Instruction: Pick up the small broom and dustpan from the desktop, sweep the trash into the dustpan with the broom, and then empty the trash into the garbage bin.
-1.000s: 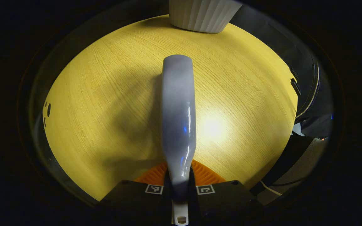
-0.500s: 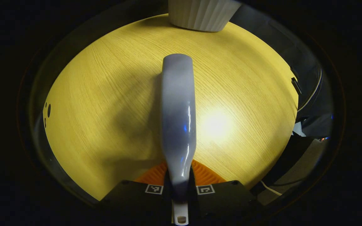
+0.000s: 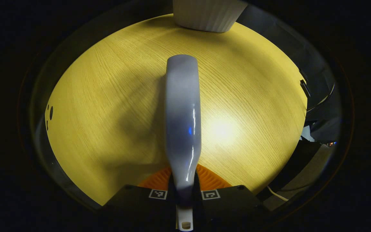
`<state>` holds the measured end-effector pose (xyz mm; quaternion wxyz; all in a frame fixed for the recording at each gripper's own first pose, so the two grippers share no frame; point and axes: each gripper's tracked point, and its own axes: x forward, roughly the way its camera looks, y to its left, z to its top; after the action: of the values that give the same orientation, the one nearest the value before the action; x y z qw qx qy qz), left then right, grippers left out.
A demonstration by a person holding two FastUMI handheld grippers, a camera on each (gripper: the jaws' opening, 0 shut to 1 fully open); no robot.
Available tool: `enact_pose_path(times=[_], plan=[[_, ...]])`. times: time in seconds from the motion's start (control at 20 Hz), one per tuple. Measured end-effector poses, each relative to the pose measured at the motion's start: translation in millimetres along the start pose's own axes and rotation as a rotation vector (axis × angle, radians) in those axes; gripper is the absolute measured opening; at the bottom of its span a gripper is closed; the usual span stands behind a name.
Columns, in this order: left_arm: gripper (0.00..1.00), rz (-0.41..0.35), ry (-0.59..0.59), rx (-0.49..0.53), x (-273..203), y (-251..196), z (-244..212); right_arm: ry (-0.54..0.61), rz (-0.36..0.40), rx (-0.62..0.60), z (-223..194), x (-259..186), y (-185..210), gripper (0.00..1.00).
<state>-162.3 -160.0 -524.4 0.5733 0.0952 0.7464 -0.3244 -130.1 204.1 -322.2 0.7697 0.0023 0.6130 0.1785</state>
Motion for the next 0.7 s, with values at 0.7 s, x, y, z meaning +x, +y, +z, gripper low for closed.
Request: enact_pose_path(times=[0.7], plan=[[0.24, 0.024, 0.027, -0.015, 4, -1, -1, 0.366, 0.025, -0.057, -183, 135, 86, 0.34]])
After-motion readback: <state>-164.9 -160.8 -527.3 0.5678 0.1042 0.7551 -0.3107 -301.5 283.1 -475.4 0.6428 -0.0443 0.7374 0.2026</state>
